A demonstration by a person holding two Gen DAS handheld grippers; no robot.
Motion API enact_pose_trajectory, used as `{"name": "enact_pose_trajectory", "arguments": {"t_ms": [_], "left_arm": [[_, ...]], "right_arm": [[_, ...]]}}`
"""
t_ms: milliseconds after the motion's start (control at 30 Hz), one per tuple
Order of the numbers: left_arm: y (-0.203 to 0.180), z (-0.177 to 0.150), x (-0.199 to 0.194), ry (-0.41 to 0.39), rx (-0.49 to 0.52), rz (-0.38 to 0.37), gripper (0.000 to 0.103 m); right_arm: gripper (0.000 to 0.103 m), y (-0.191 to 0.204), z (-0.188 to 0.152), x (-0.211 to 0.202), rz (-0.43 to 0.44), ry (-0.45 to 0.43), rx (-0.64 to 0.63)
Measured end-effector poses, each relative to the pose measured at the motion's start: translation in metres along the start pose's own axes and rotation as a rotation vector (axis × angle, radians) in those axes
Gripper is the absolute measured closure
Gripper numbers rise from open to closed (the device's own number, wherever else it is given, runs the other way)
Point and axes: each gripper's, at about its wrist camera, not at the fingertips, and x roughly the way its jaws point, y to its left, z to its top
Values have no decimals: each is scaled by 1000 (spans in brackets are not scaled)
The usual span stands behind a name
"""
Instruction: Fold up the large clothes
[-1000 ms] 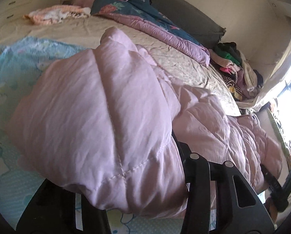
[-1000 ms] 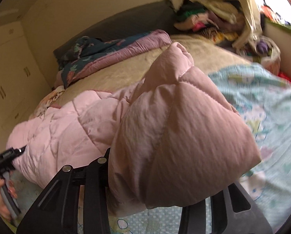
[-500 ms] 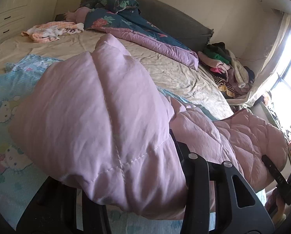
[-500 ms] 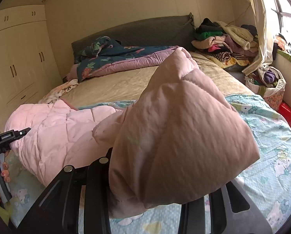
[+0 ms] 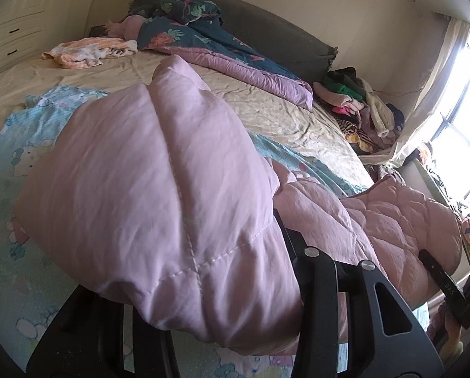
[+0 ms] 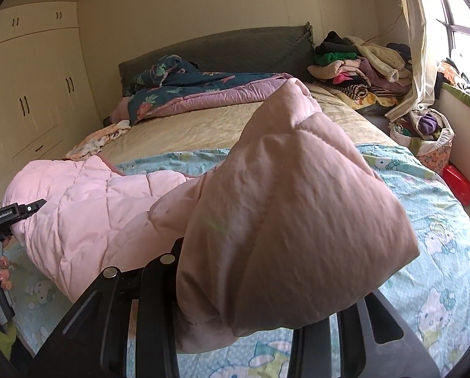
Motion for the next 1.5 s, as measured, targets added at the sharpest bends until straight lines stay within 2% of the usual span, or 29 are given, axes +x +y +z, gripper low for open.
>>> {"name": "enact_pose_trajectory", "arguments": {"t_ms": [967, 1200, 1500], "left_arm": [[40, -52, -35, 26, -14, -23, 69], [55, -70, -33, 51, -26, -16, 67], [62, -88, -29, 69, -36, 3, 65]], "right_arm": [[71, 17, -52, -40, -22, 13, 28], [70, 9, -75, -40, -18, 29, 81], [64, -9, -92, -24, -32, 103, 182]]}}
